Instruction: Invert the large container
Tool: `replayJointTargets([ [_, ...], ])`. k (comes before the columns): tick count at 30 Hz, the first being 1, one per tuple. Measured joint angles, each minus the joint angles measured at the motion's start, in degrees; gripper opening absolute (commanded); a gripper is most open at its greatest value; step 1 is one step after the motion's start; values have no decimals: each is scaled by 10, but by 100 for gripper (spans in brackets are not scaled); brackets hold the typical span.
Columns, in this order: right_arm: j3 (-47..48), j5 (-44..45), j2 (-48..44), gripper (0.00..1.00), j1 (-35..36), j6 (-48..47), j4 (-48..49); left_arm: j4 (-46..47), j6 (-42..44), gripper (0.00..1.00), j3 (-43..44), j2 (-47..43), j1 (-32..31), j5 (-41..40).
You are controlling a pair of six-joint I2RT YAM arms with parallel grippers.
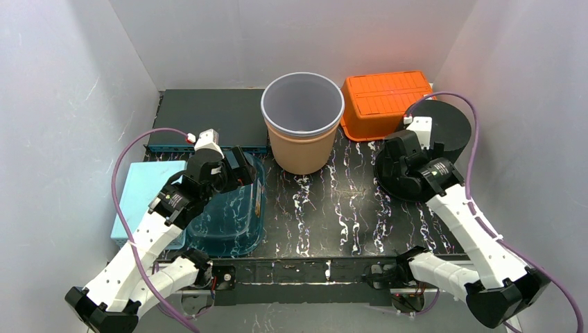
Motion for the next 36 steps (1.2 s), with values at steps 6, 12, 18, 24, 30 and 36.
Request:
replayJointTargets([
  [6, -9, 25, 20, 99, -20, -39, 50, 0, 0, 97, 0, 0, 0, 0],
  [12, -9, 44, 53, 99, -44, -58, 93, 0, 1, 97, 0, 0, 0, 0],
  [18, -9, 51, 73, 99, -80, -73, 126, 0, 2, 97, 0, -1, 2, 0],
  [24, -10, 46, 83, 99, -103, -90, 158, 0, 2, 98, 0, -5, 3, 0],
  [30, -10, 35, 106, 99, -125, -103, 181, 0, 2, 98, 0, -9, 3, 0],
  [36, -10, 13, 117, 99, -156, -105, 189, -1, 5, 98, 0, -9, 3, 2],
])
